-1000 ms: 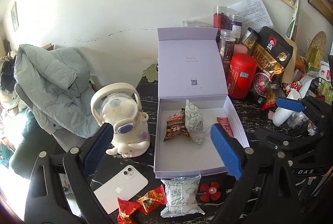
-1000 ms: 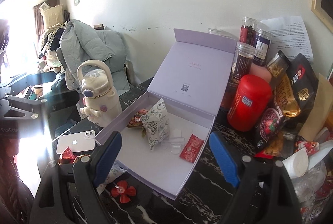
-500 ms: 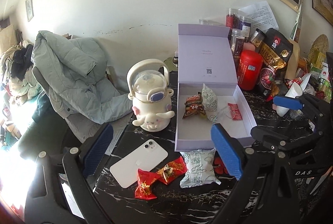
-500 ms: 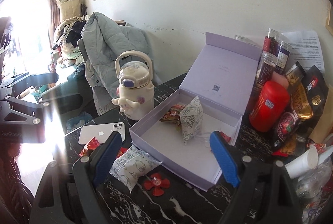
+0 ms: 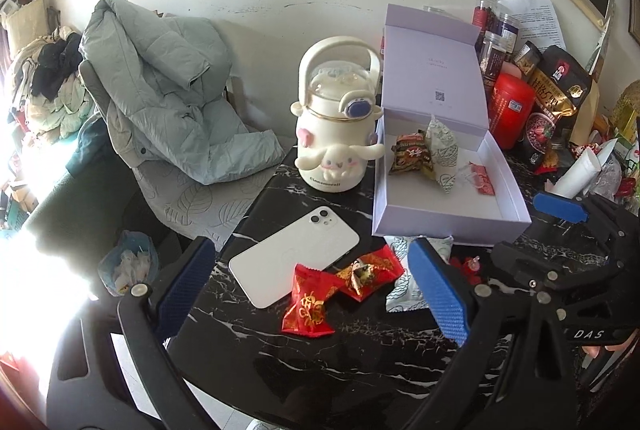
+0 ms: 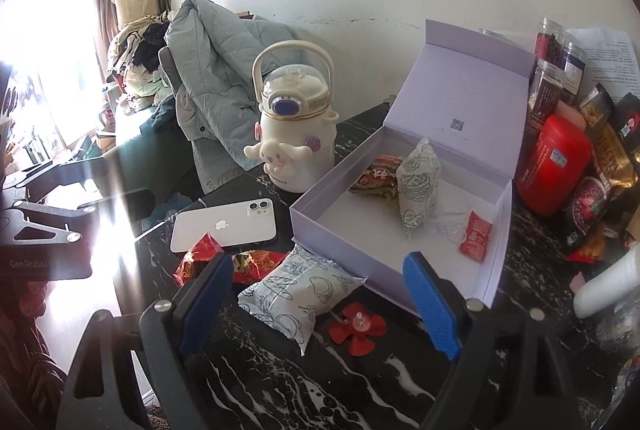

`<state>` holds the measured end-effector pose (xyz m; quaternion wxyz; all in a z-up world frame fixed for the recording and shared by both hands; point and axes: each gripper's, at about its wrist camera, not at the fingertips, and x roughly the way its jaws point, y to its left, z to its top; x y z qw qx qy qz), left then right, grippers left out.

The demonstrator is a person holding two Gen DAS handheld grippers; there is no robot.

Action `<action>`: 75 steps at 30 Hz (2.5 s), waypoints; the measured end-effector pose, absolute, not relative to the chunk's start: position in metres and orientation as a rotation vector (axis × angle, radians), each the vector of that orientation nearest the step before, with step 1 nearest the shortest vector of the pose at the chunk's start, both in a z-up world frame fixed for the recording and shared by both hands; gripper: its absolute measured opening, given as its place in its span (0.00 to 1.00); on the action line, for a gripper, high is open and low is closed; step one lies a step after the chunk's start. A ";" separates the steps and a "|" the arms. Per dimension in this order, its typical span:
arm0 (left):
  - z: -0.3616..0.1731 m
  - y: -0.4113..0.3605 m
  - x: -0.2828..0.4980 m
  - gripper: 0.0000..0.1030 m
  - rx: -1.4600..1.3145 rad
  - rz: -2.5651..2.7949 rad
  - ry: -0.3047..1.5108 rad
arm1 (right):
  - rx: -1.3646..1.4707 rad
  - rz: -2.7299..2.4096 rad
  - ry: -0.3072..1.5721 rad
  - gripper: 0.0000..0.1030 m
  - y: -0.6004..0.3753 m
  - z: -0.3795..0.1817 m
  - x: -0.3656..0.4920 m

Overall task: Organize objects
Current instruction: 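Move the left tool to the red candy wrapper while the right tool reaches another white pastry bag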

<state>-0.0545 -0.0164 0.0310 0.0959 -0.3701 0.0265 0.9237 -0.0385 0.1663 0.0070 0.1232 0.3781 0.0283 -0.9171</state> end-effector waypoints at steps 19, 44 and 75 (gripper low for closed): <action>-0.034 -0.032 -0.064 0.94 -1.273 2.694 0.080 | 1.250 -2.594 0.019 0.85 0.147 -0.048 -0.061; -0.084 -0.033 -0.092 0.94 -1.415 2.626 0.029 | 1.416 -2.560 0.016 0.84 0.138 -0.083 -0.105; -0.089 -0.011 -0.064 0.48 -1.308 2.503 0.134 | 1.342 -2.461 0.197 0.63 0.134 -0.086 -0.025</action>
